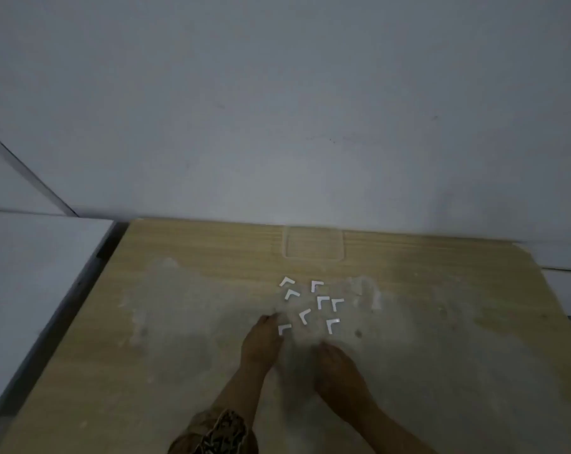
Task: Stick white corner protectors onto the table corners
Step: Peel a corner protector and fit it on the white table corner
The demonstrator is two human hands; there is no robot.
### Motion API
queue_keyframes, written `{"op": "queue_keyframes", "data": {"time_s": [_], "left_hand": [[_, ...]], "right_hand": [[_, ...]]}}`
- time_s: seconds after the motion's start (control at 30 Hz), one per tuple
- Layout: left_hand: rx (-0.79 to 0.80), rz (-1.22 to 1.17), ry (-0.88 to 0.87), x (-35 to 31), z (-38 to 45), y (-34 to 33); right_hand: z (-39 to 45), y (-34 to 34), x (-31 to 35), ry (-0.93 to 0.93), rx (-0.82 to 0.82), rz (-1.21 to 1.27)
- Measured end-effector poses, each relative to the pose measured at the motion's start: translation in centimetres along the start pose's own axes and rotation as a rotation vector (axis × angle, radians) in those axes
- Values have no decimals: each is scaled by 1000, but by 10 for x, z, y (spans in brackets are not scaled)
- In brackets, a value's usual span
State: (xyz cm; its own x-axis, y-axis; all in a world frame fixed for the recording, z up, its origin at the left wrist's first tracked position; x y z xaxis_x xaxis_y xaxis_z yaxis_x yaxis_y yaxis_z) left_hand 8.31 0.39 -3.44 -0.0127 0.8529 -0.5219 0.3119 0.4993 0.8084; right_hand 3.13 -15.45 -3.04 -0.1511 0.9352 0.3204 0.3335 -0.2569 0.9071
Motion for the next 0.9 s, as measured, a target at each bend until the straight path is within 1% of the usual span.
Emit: {"op": "queue_keyframes", "data": {"time_s": [0.1, 0.13, 0.2, 0.27, 0.3, 0.37, 0.43, 0.47, 0.53, 0.57, 0.6, 0.67, 0.73, 0.8, 0.9], "left_hand": [[-14, 51, 61, 8, 10, -5], [-21, 68, 62, 7, 10, -5], [-29, 106, 41, 4, 11, -4], [-56, 114, 45, 3, 9, -2], [-67, 105, 53, 3, 8, -1], [-117, 36, 74, 1, 3, 2], [-183, -108, 137, 4, -4, 5], [-224, -210, 183, 7, -9, 6], [-306, -439, 284, 9, -20, 7], [-321, -571, 316, 8, -25, 5], [-323, -708, 321, 3, -29, 2], [-318, -935, 302, -6, -39, 1], [-305, -1085, 279, -14, -50, 4], [-284, -1248, 262, -24, -59, 6], [-284, -1466, 207, -49, -70, 16]], "right_hand": [[5, -20, 1, 46, 82, -21], [3, -17, 1, 26, 130, -38], [6, -32, -2, 38, 199, -62], [3, -37, -3, 59, 233, -111], [3, -38, -2, 74, 224, -119], [5, -39, -5, 61, 217, -114], [4, -38, -6, 43, 223, -80], [5, -35, -6, 51, 202, -69], [5, -32, -3, 75, 214, -56], [6, -28, -1, 82, 207, 9], [8, -23, -1, 66, 192, 104], [10, -3, -8, -68, 157, 356], [8, 22, -12, -150, 71, 556], [4, 47, -6, -184, 20, 689], [-3, 80, 10, -166, -9, 824]]}}
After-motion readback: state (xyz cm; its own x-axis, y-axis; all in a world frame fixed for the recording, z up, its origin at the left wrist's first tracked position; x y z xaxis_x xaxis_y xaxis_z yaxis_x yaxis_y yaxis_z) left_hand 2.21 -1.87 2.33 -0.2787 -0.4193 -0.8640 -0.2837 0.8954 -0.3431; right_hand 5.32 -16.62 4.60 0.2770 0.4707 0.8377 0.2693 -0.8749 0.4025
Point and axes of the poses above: each hand's wrist, its own z-axis towards the middle knuckle, its own y-axis out of the back of the hand, x = y × z, the point moved 9 cm from there along z, towards the middle knuckle, and after that the axes turned 13 degrees about -y, right-handed, at the moved point
